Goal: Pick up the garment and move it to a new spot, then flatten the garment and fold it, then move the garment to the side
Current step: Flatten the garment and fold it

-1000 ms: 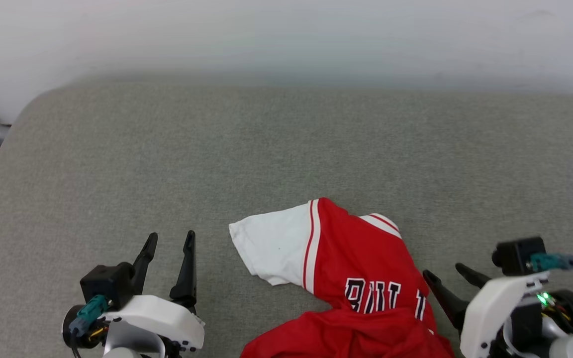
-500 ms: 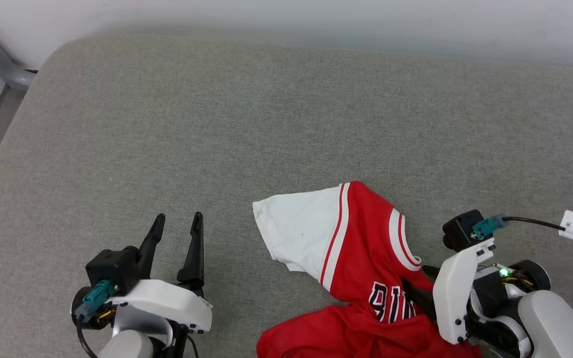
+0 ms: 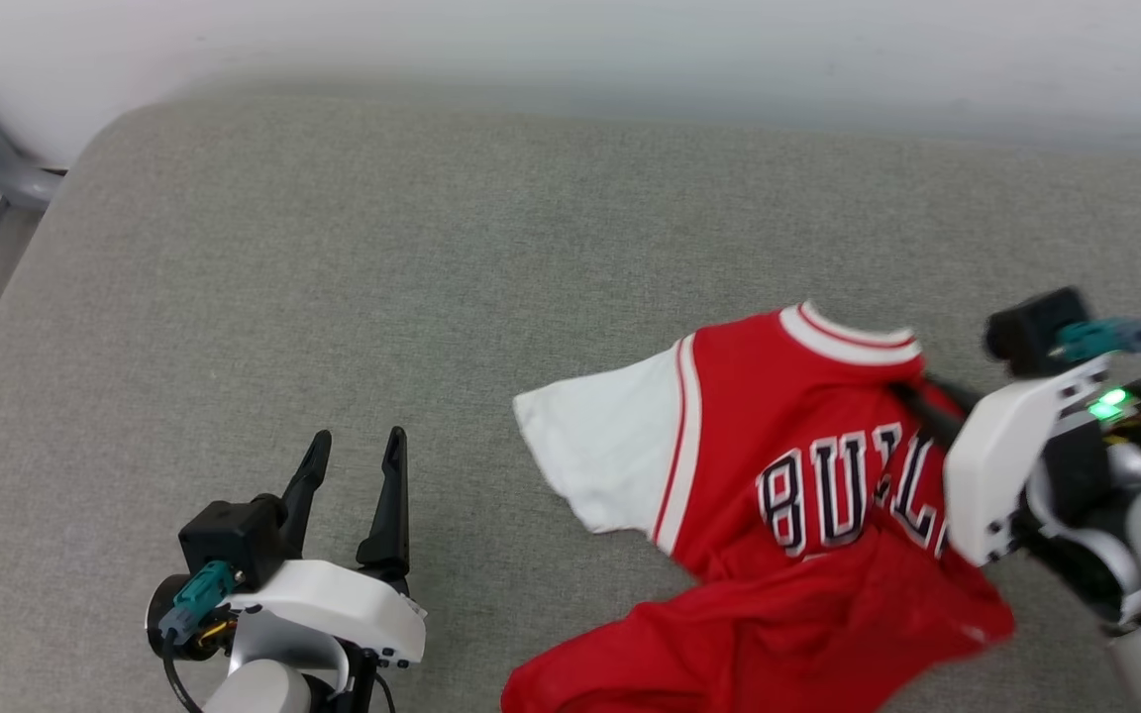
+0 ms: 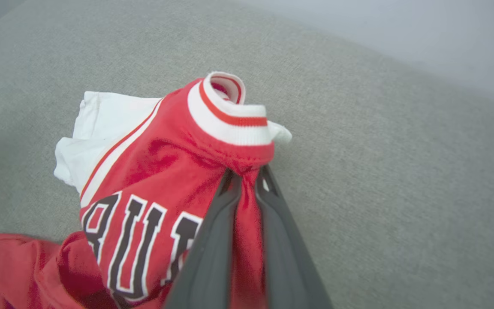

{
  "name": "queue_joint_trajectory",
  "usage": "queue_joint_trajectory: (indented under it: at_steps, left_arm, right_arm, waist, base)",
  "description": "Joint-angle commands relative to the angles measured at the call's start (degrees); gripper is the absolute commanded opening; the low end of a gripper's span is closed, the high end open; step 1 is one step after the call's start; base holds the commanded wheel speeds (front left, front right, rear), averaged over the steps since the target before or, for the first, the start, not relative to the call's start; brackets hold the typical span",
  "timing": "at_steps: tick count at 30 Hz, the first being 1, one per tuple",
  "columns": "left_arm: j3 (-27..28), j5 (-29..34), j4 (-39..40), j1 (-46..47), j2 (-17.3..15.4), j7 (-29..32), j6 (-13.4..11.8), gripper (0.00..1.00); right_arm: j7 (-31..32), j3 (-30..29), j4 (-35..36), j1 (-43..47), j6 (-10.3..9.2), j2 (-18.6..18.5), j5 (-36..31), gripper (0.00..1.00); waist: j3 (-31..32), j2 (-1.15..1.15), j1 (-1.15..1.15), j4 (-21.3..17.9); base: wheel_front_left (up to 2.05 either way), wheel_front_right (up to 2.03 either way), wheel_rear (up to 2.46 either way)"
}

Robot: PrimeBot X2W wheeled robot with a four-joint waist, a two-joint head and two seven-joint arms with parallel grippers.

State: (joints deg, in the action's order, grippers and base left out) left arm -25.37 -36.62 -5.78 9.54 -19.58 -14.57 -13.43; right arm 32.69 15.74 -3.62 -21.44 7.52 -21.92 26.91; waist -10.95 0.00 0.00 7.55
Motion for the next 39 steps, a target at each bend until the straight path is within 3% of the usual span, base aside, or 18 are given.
queue_joint_trajectory:
  at_steps: [1,5,10,14,20,21,22,23,30,39]
  left_arm:
    - [0.0,0.1,0.0,-0.5,0.0,-0.3,-0.1,1.0]
    - [-0.1,0.0,0.0,-0.8,0.0,-0.2,-0.1,1.0]
    - [-0.3,-0.2,0.0,-0.8,0.0,-0.1,0.1,1.0]
    - [-0.7,-0.3,-0.2,-0.3,0.2,0.1,0.3,1.0]
    - [-1.0,-0.5,-0.3,0.0,0.1,0.1,0.2,1.0]
    - [-1.0,-0.5,-0.3,-0.1,0.0,0.2,0.2,1.0]
    - [-1.0,-0.6,-0.4,-0.2,0.0,0.3,0.2,1.0]
    - [-1.1,-0.6,-0.4,-0.4,-0.1,0.3,0.2,1.0]
    - [-1.7,-0.6,-0.9,-1.0,-0.2,0.7,0.2,1.0]
    - [-2.2,-0.7,-0.9,-1.5,-0.1,0.7,0.0,1.0]
  right_arm:
    - [-0.4,-1.2,1.2,-0.8,-0.06,-0.4,-1.2,0.0]
    - [-0.1,-5.6,7.0,0.6,-0.06,0.1,-8.0,0.0]
    - [3.0,-3.8,11.3,6.8,-0.06,4.1,-10.3,0.0]
    - [4.3,-0.7,9.0,13.0,-0.06,7.7,-8.4,0.0]
    - [0.5,1.3,3.7,19.5,-0.05,13.3,-5.2,0.0]
    - [-1.2,0.9,3.4,19.6,-0.06,14.0,-5.3,0.16]
    - [-2.7,0.7,3.1,19.9,-0.05,14.6,-4.8,0.49]
    - [-4.1,0.7,2.9,20.1,-0.05,15.1,-5.0,1.0]
    - [-13.8,-0.5,4.7,21.0,-0.05,16.6,-5.5,1.0]
    - [-14.4,-5.0,6.8,20.3,-0.05,15.5,-6.3,1.0]
  waist:
    - [0.4,0.0,0.0,-0.3]
    - [0.8,0.0,0.0,-0.9]
    - [1.1,0.0,0.0,-1.5]
    - [1.2,0.0,0.0,-1.6]
    - [1.1,0.0,0.0,-1.9]
    - [1.2,0.0,0.0,-2.0]
    - [1.3,0.0,0.0,-2.1]
    - [1.5,0.0,0.0,-2.3]
    - [3.6,0.0,0.0,-2.3]
    - [5.1,0.0,0.0,-1.7]
  base:
    - [0.0,0.0,0.0]
    - [0.0,0.0,0.0]
    - [0.0,0.0,0.0]
    - [0.0,0.0,0.0]
    - [0.0,0.0,0.0]
    - [0.0,0.0,0.0]
    - [0.0,0.0,0.0]
    - [0.0,0.0,0.0]
    - [0.0,0.0,0.0]
    - [0.0,0.0,0.0]
